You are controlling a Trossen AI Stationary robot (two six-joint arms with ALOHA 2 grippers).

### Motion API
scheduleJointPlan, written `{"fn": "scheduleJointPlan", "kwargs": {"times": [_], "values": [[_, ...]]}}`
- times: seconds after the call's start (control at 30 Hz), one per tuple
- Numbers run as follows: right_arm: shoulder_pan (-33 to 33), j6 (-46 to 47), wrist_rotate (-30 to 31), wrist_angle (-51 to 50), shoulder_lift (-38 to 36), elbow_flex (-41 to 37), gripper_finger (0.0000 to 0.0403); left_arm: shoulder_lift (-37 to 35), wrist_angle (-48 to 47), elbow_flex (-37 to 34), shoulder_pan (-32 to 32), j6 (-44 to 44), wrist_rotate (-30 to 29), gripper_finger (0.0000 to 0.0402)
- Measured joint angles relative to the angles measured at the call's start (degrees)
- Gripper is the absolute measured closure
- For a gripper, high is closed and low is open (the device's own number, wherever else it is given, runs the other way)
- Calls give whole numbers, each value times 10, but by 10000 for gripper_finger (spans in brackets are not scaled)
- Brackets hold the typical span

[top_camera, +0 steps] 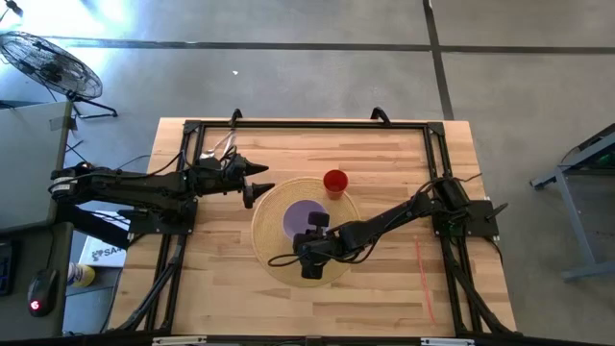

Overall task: Pick & Place Utensil
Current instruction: Put the violet bowl in the center of the placemat to the bottom left of the orange cup, then put the orange straw into the orange cup

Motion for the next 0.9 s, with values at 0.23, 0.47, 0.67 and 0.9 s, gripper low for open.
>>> {"fn": "scheduleJointPlan", "kwargs": {"times": [0.23, 0.47, 0.67, 0.9], "values": [[2, -1, 0, 0, 0, 0, 289, 0, 0, 0, 0, 0, 0, 62], [15, -26, 28, 21, -9, 2, 247, 0, 0, 0, 0, 0, 0, 62], [40, -31, 66, 21, -43, 2, 213, 0, 0, 0, 0, 0, 1, 62], [102, 14, 59, -15, -98, 2, 191, 0, -6, 0, 0, 0, 1, 62]]}}
